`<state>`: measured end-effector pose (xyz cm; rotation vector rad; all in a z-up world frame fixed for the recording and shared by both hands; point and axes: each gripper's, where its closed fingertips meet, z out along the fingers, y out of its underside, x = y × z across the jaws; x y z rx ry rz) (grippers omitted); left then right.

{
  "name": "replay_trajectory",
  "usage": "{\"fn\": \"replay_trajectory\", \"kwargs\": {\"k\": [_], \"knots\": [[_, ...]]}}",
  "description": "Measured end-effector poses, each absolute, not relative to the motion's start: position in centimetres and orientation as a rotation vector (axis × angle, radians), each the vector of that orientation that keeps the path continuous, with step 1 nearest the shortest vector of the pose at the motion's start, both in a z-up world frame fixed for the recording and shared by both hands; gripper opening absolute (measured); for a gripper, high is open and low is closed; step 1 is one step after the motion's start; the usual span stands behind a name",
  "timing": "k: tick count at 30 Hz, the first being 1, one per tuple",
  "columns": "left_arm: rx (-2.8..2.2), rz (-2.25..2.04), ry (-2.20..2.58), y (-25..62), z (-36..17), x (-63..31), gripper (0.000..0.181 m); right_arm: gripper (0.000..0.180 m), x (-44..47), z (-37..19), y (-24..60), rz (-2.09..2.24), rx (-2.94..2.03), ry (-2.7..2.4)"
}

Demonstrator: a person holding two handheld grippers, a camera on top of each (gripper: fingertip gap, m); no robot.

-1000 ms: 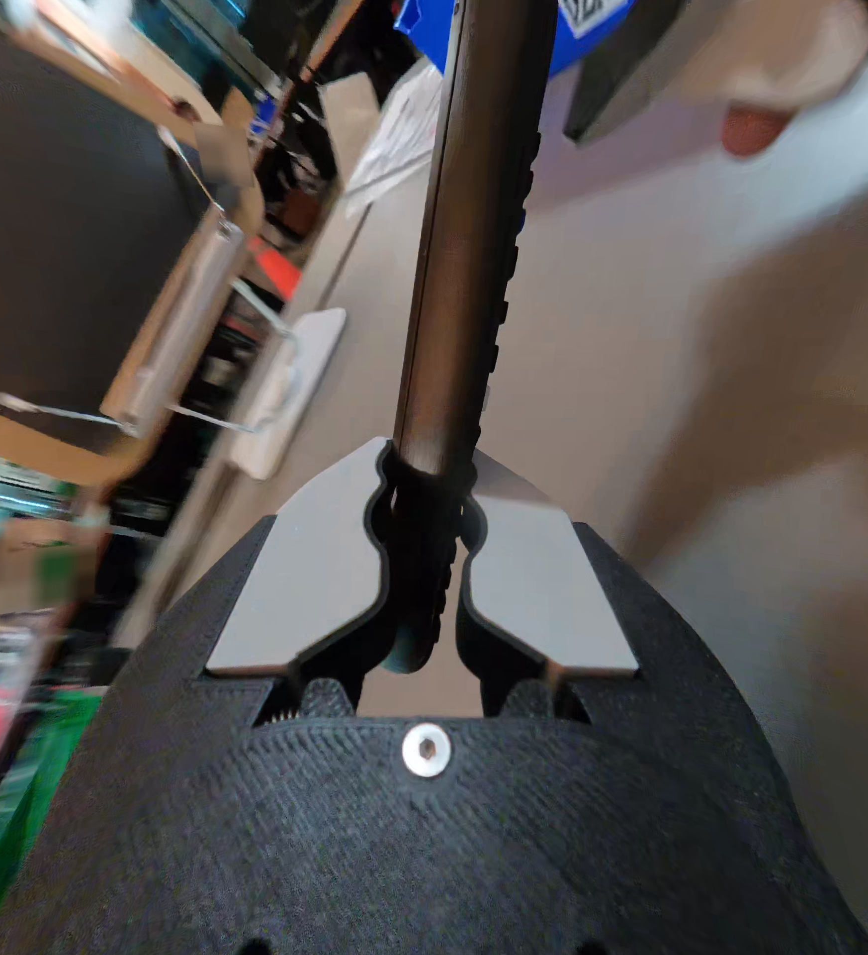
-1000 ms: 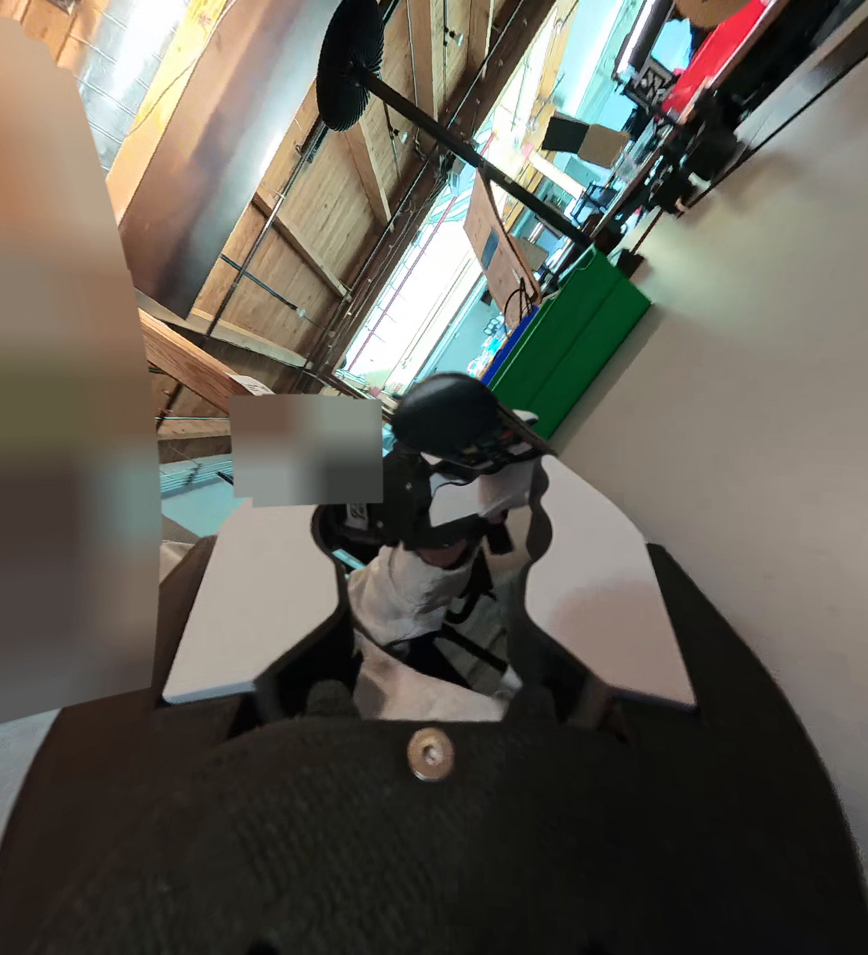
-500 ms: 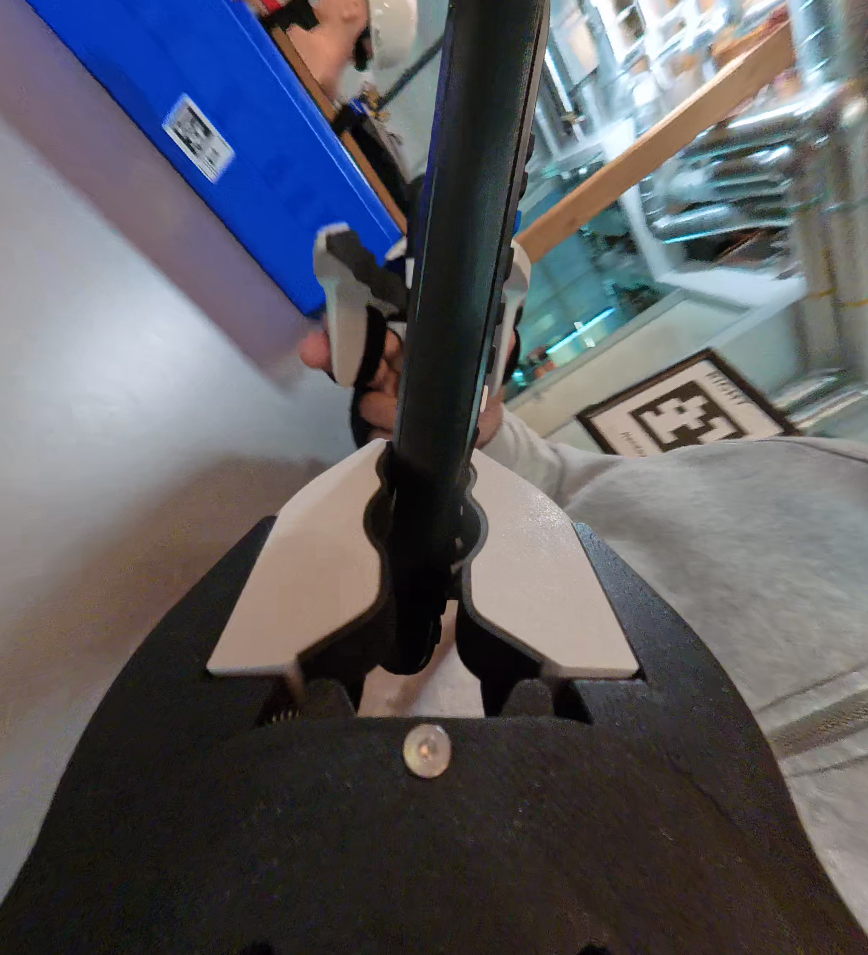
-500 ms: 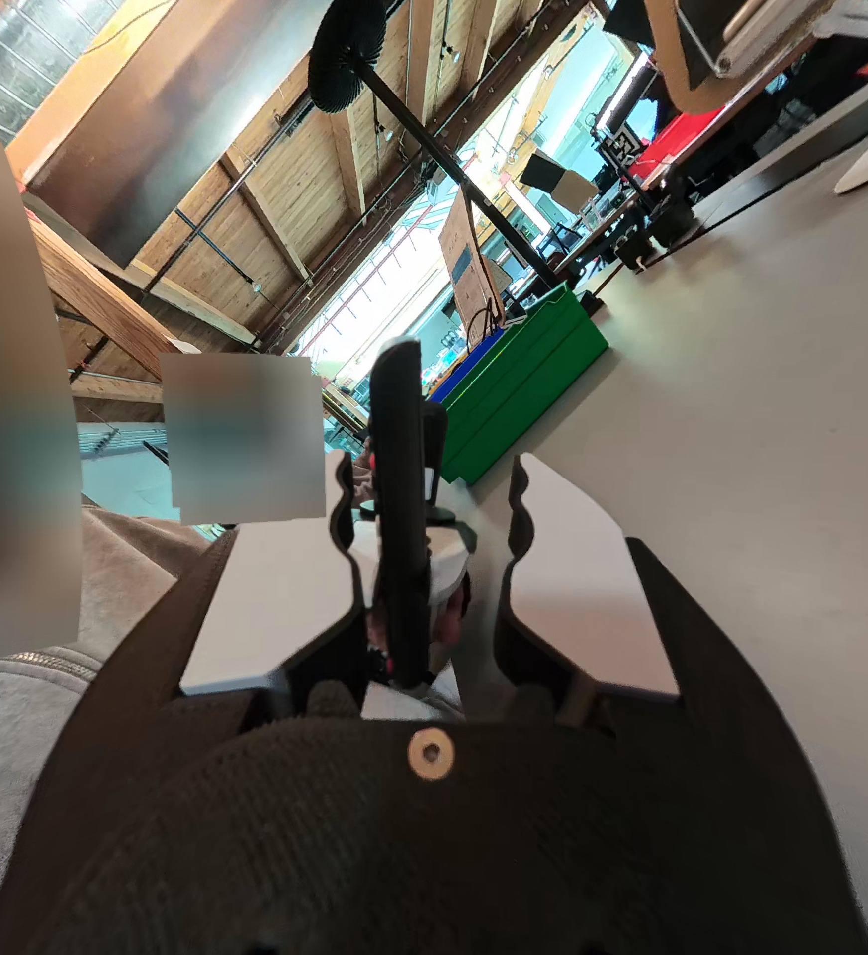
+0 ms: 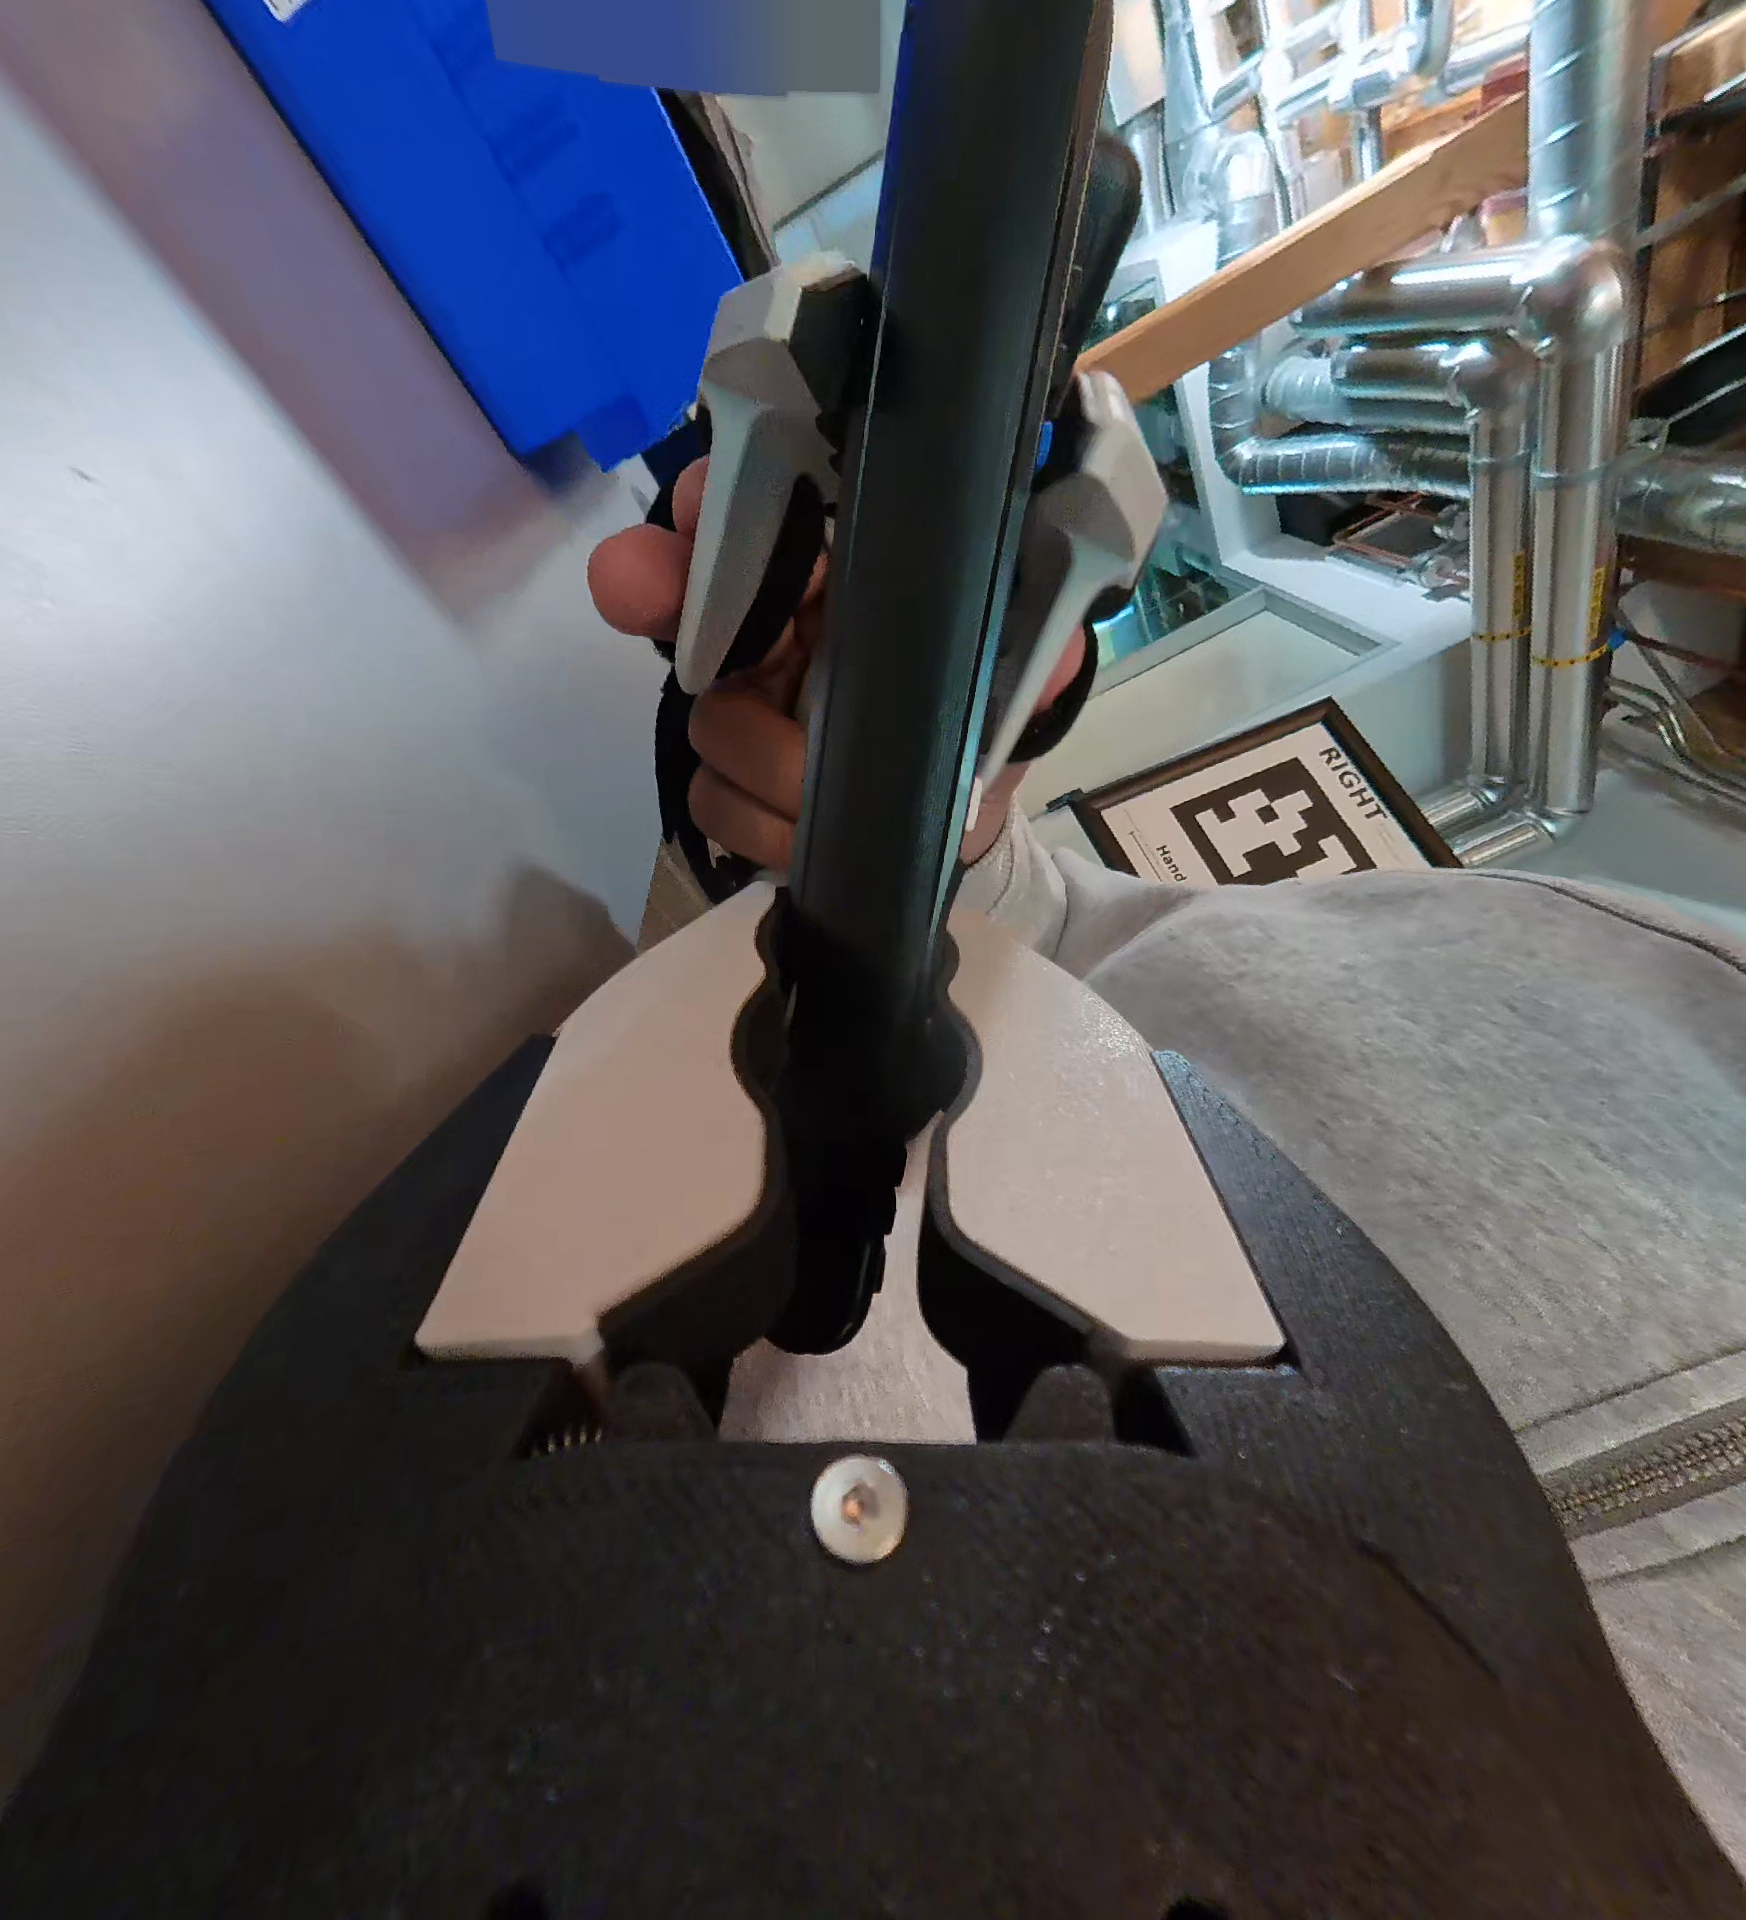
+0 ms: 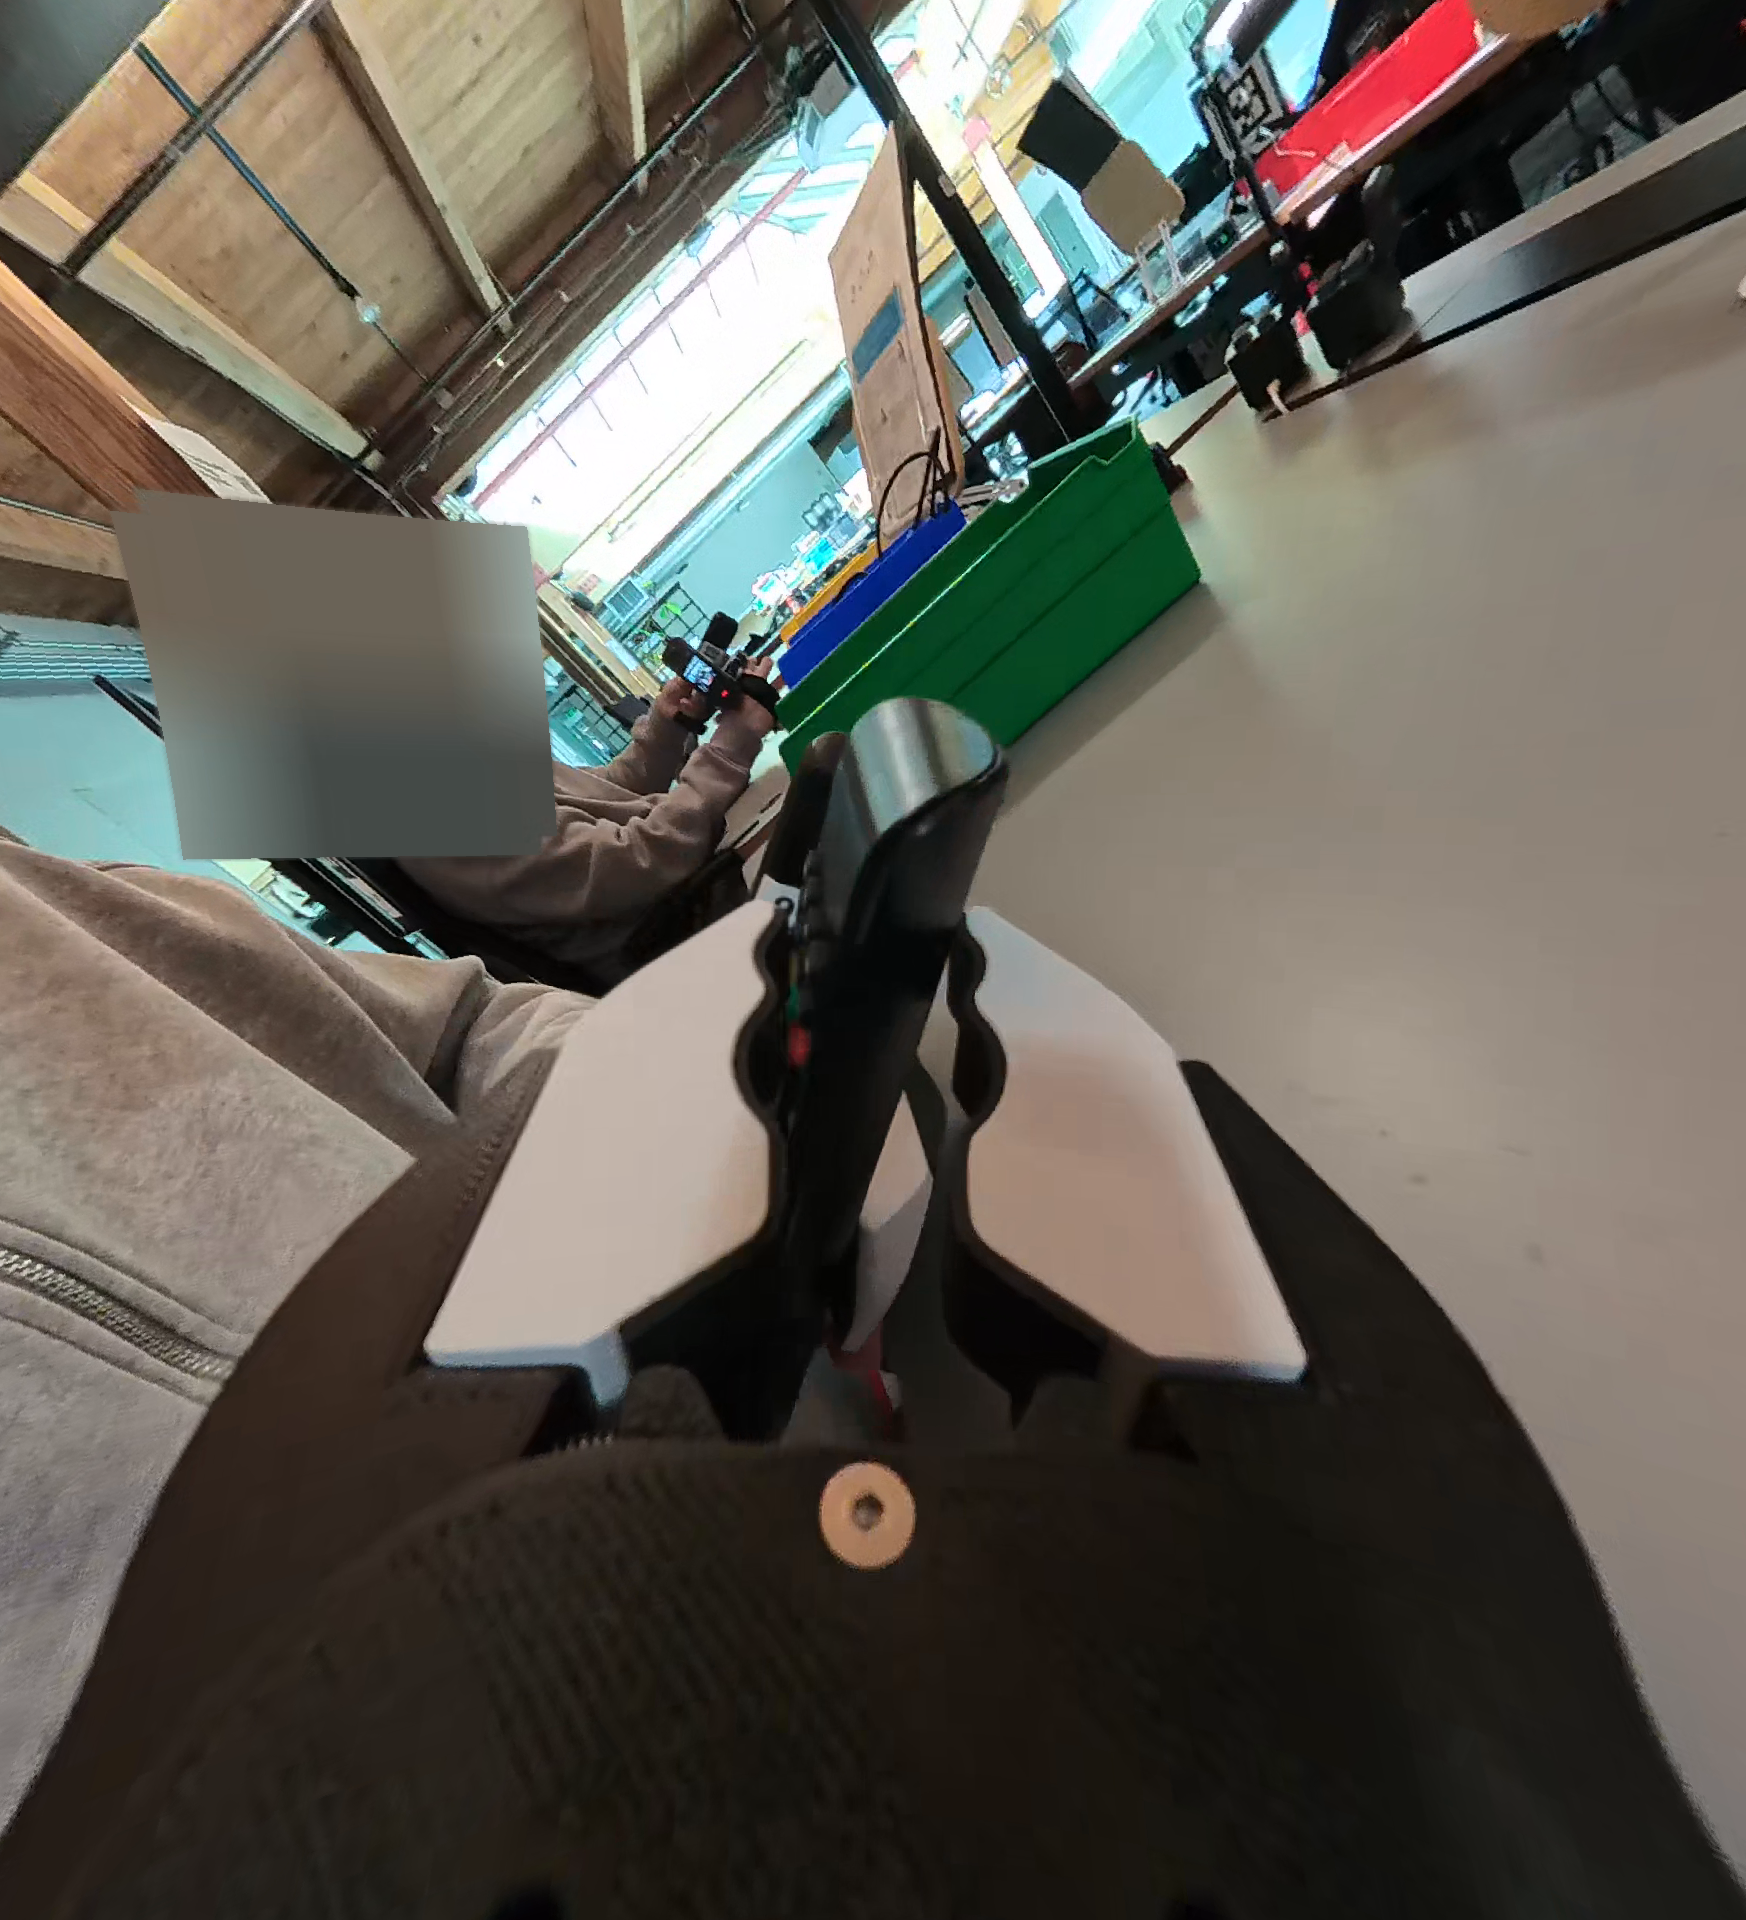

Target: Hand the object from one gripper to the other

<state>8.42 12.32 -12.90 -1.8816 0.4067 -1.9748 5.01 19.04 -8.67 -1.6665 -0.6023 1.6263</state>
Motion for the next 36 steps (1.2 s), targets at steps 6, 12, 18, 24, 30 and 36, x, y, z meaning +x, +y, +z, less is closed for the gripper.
{"fn": "replay_trajectory", "kwargs": {"k": [6,12,18,24,30,36], "knots": [[-1.935,-1.926,0.485,11.7,-13.6,9.1,0.026,0.026,4.8,-9.0,18.3,1.7,-1.705,-0.626],[-1.908,-1.903,0.452,12.9,-13.0,8.3,0.055,0.026,5.3,-9.3,18.9,1.679,-1.742,-0.605],[-1.925,-1.804,0.524,13.5,-13.3,7.5,0.061,0.026,6.4,-9.0,19.9,1.699,-1.742,-0.535],[-1.974,-1.838,0.589,12.4,-14.2,8.1,0.06,0.025,7.4,-8.4,20.7,1.74,-1.719,-0.463],[-1.999,-1.879,0.676,10.7,-14.6,9.1,0.047,0.026,7.1,-8.1,20.4,1.755,-1.703,-0.471],[-1.982,-1.87,0.72,10.1,-14.6,9.3,0.024,0.026,6.8,-7.8,20.1,1.794,-1.685,-0.454]]}}
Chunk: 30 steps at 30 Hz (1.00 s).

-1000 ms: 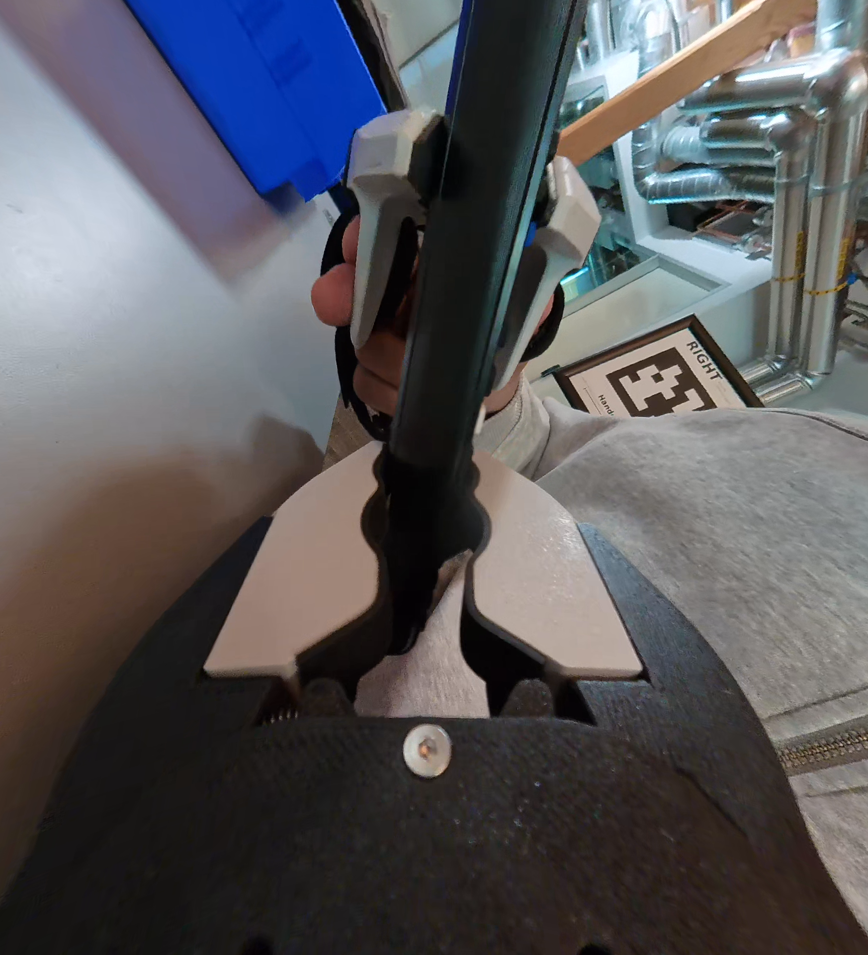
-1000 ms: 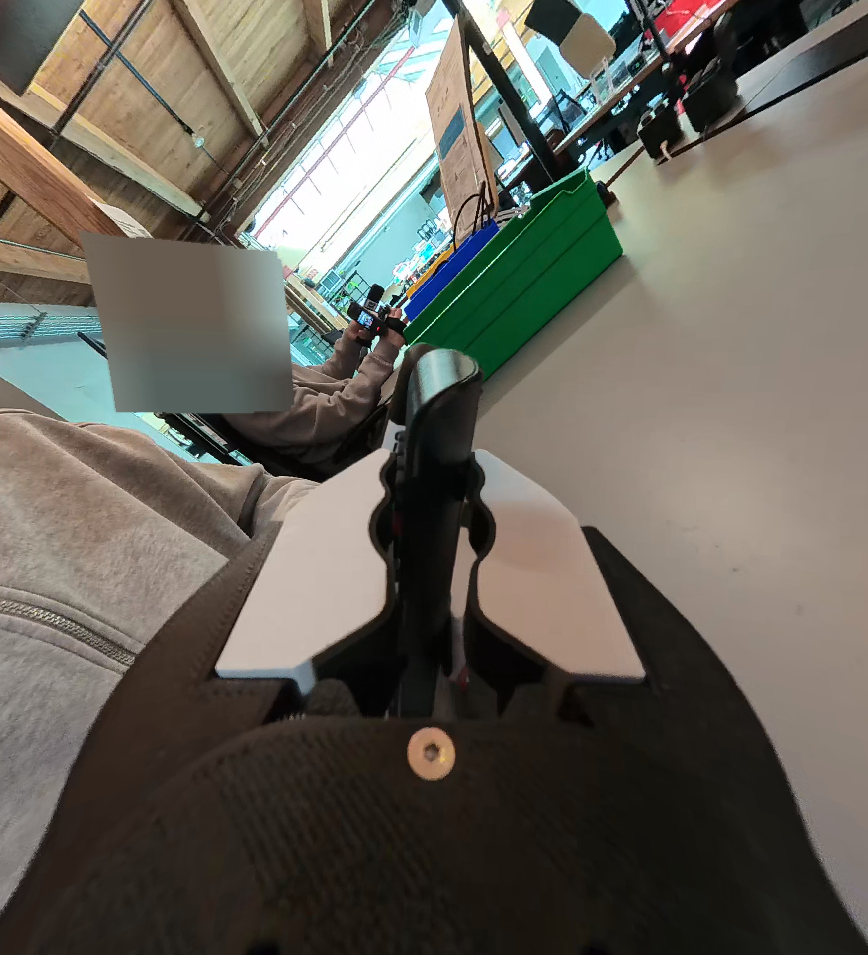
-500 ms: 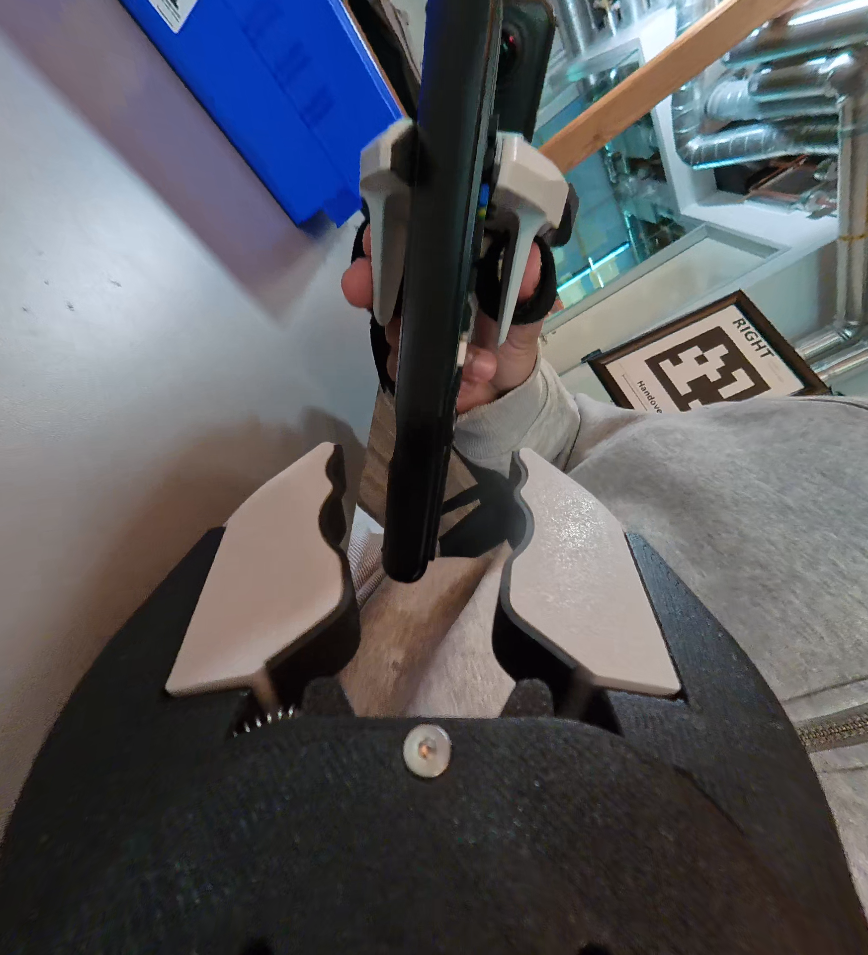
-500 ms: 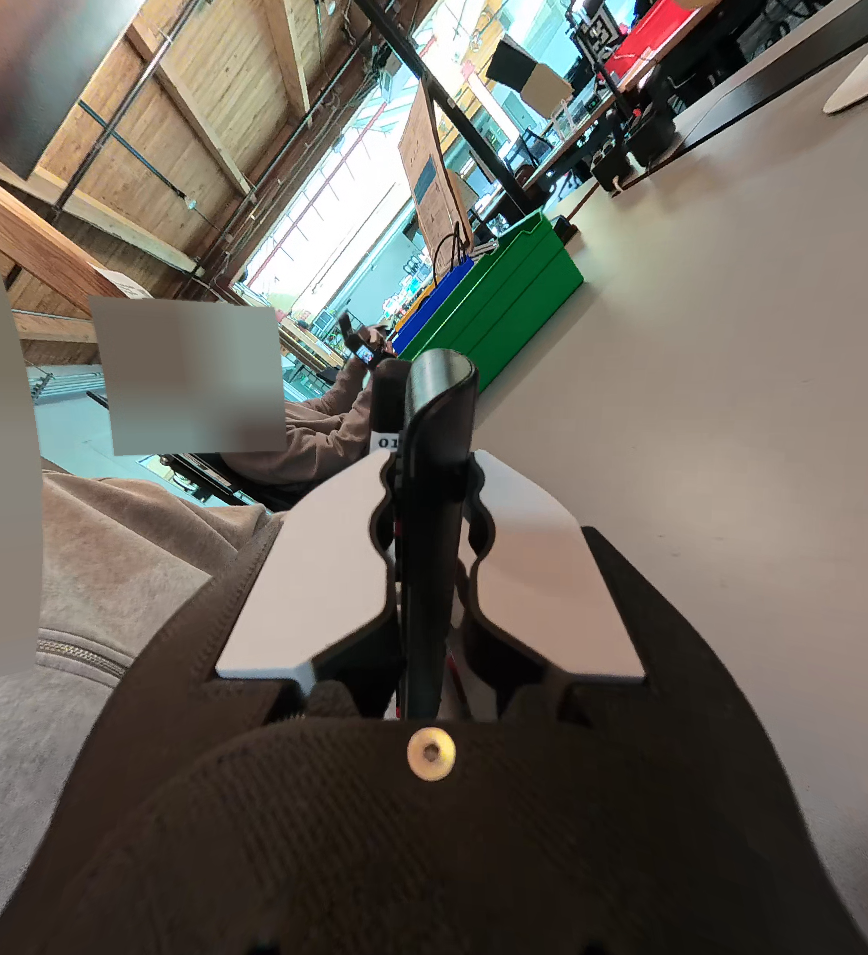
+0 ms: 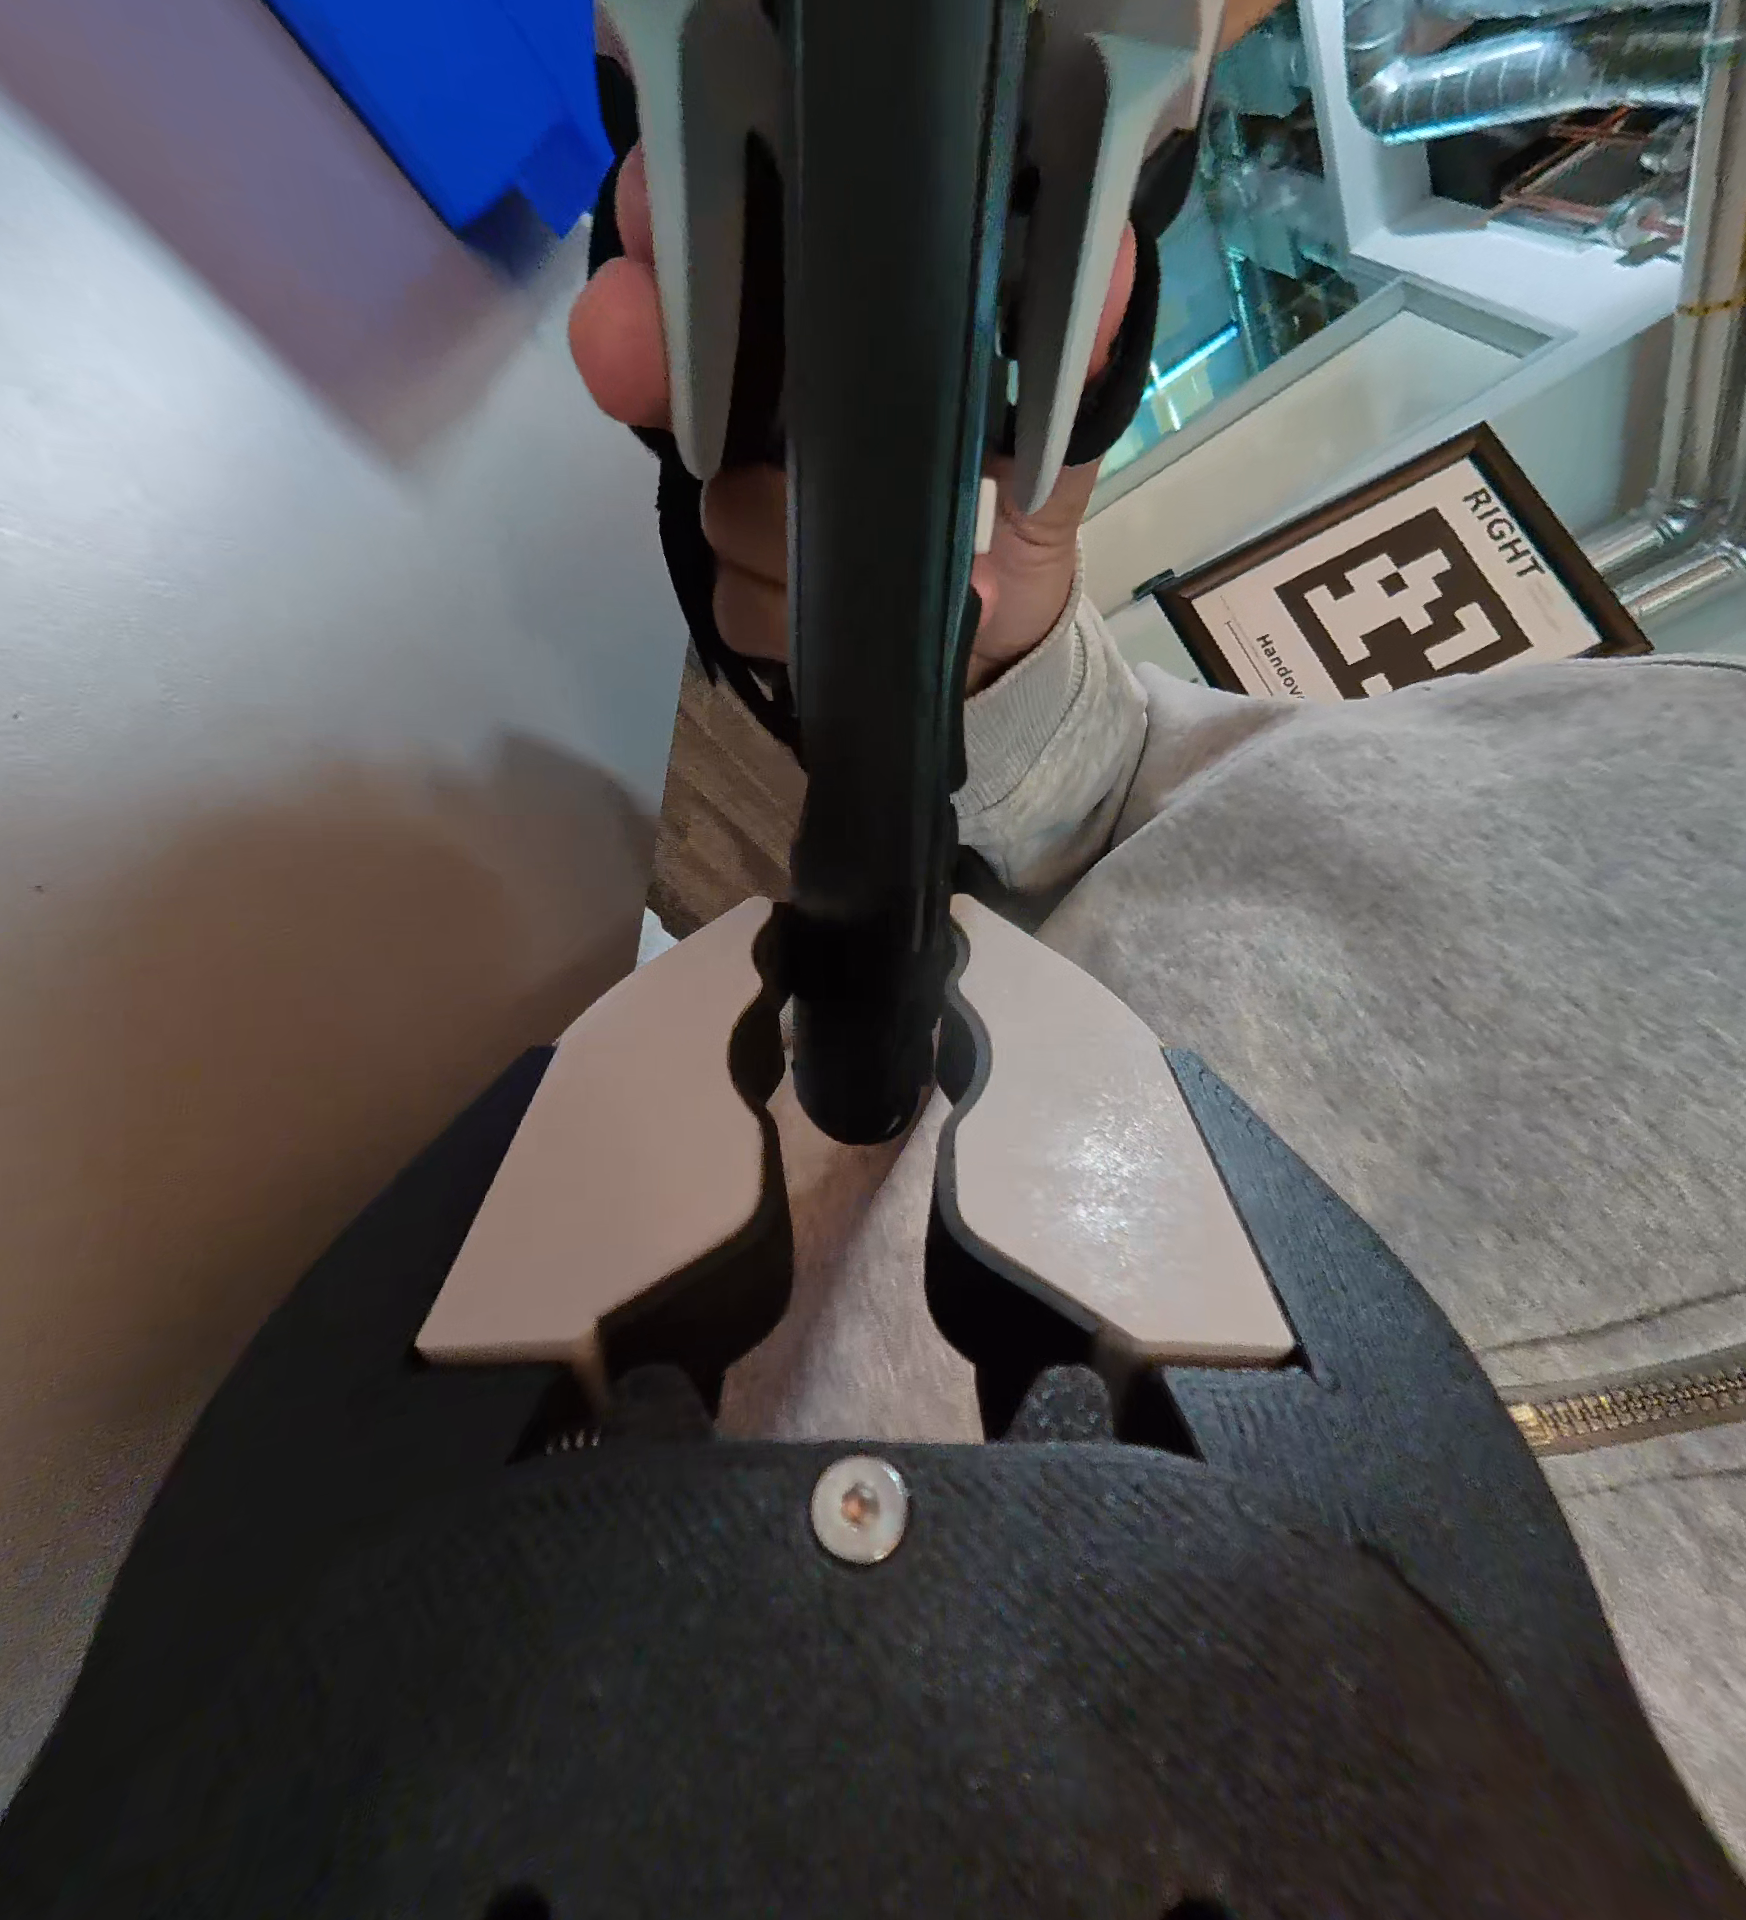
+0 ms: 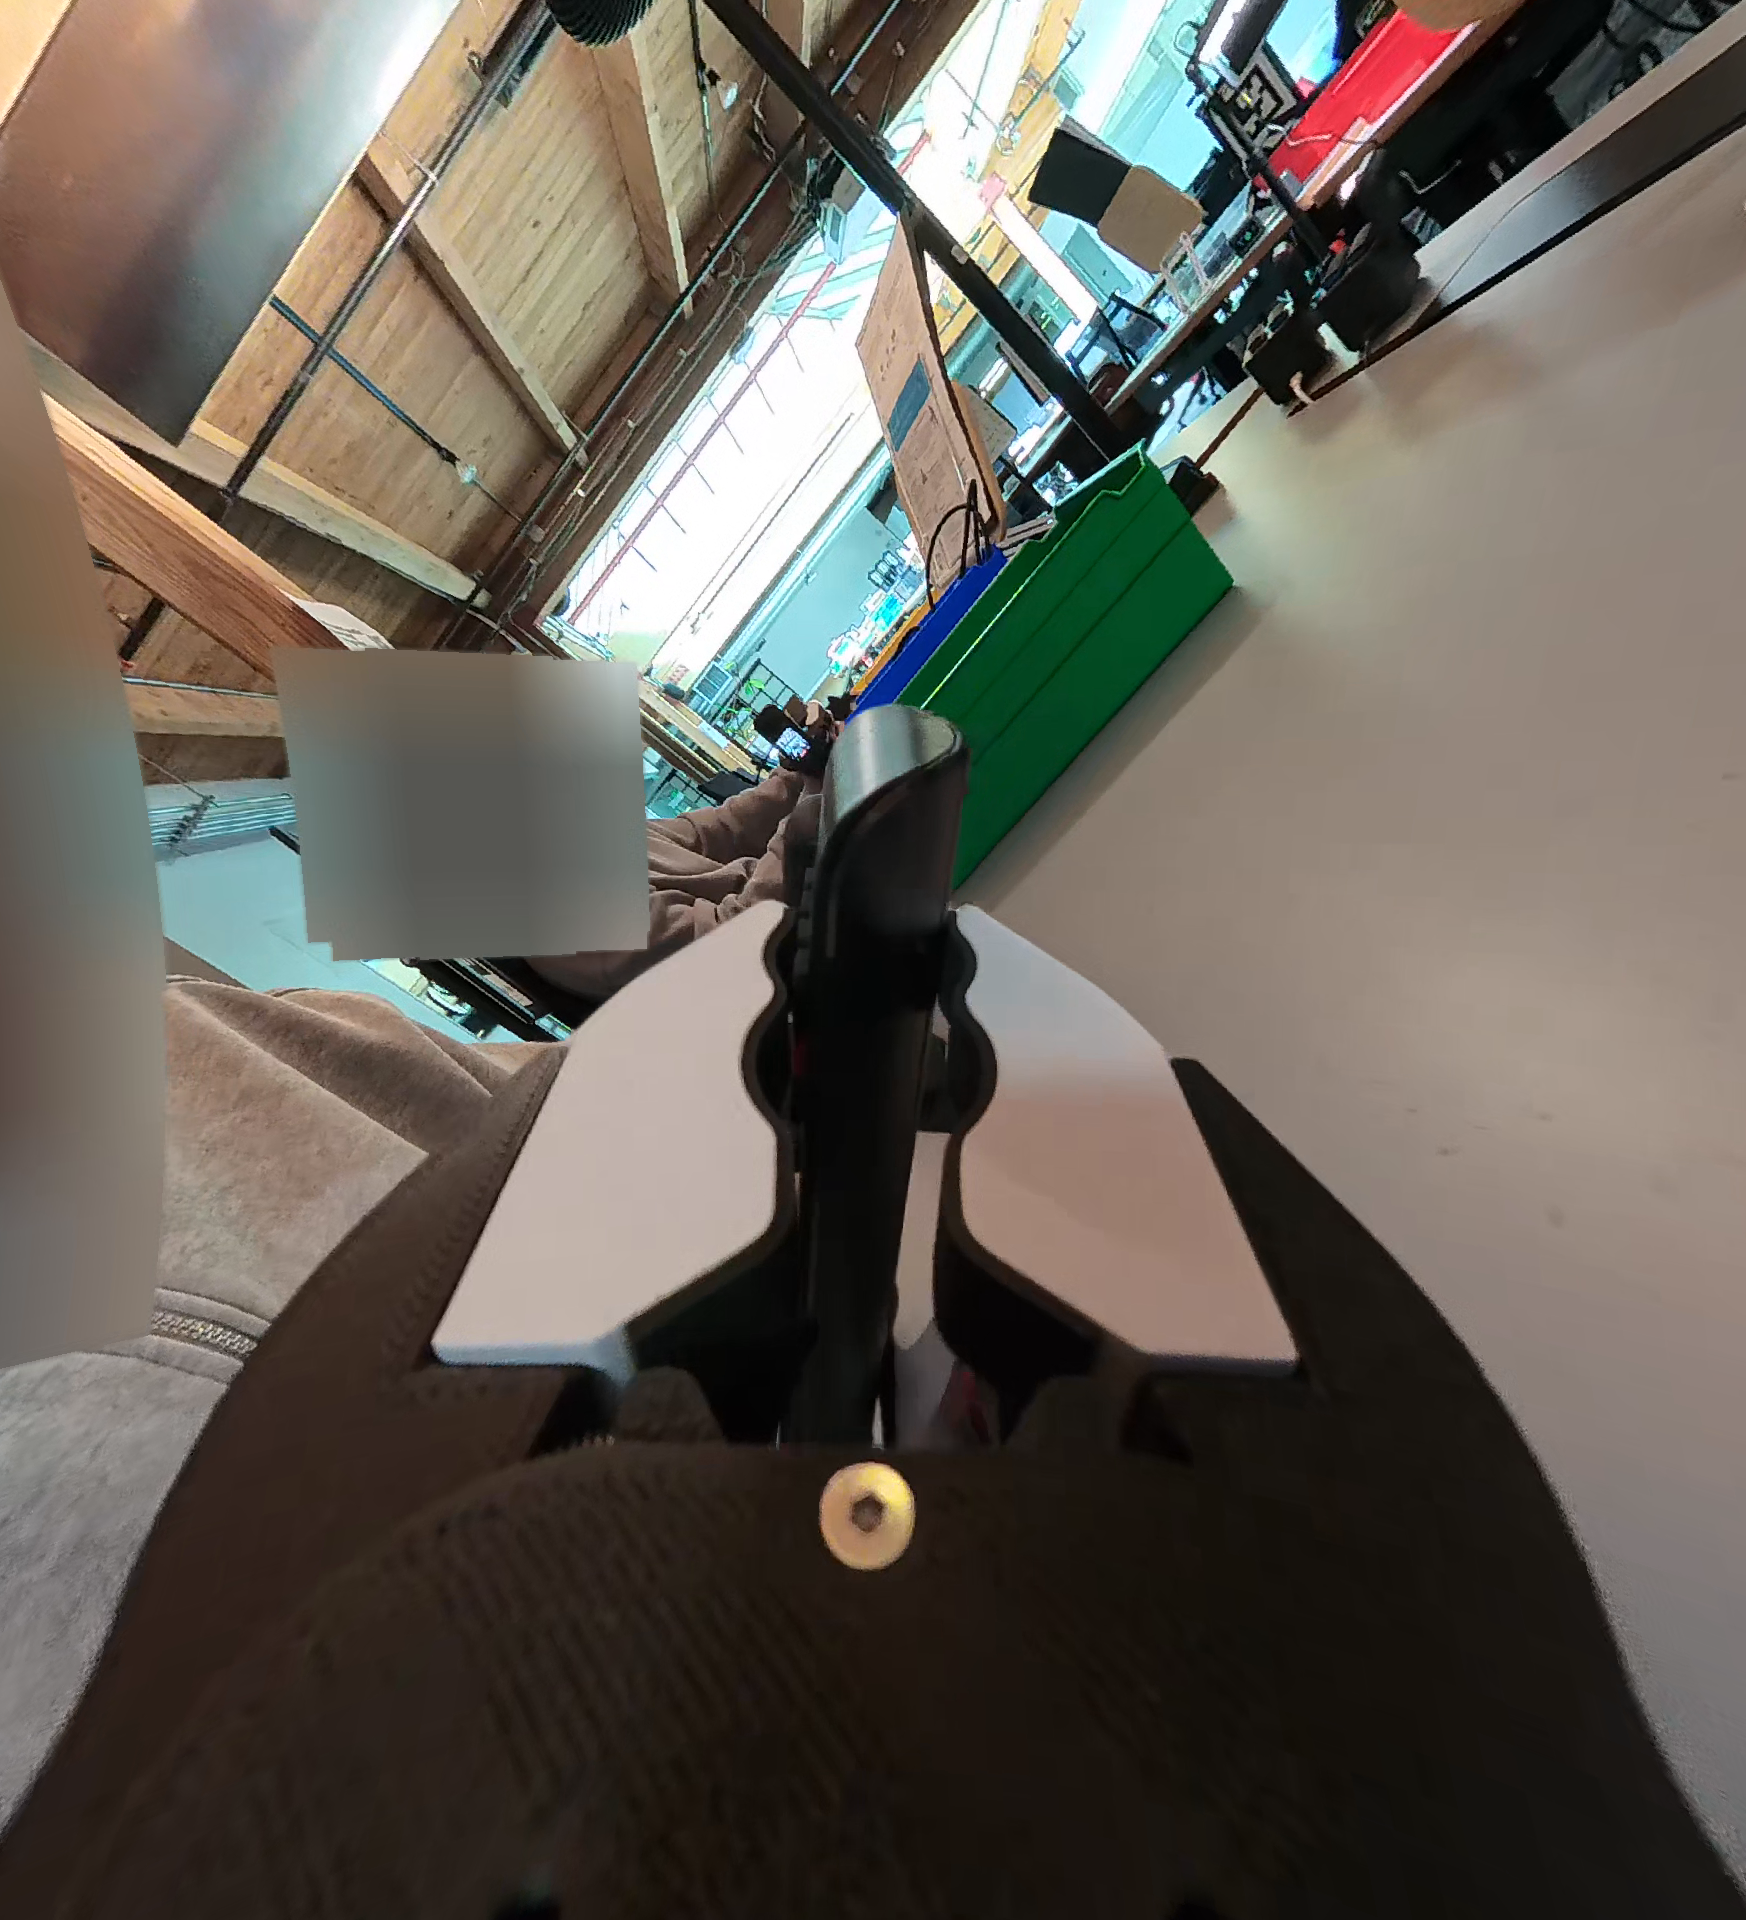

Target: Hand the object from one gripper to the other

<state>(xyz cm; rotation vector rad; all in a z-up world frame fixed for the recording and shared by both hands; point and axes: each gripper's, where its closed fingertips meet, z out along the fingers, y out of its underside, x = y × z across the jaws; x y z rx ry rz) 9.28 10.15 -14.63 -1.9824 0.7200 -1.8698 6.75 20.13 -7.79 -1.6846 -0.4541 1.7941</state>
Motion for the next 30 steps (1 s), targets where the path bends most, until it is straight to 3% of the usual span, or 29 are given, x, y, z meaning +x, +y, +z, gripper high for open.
{"fn": "replay_trajectory", "kwargs": {"k": [2,4,8,17,21,25,30], "knots": [[-1.971,-1.851,0.74,10.1,-14.5,9.3,0.024,0.031,6.8,-7.8,20.3,1.8,-1.672,-0.443],[-1.954,-1.857,0.711,10.5,-14.1,9.1,0.024,0.052,7.0,-7.7,20.7,1.789,-1.647,-0.428],[-1.92,-1.864,0.577,12.9,-13.5,7.8,0.024,0.076,7.4,-8.2,21.7,1.694,-1.624,-0.423],[-1.723,-1.687,0.214,26.8,-10.4,1.1,0.024,0.077,5.1,-7.3,26.8,1.433,-1.557,-0.575],[-1.662,-1.585,0.277,33.4,-10.0,0.1,0.025,0.06,1.9,-4.9,32.1,1.376,-1.462,-0.703],[-1.642,-1.534,0.413,36.2,-11.1,-0.1,0.024,0.053,-0.5,-4.1,36.8,1.415,-1.395,-0.704],[-1.459,-1.59,0.435,37.8,-8.3,-1.6,0.025,0.052,-1.0,-4.1,39.7,1.387,-1.298,-0.731]]}}
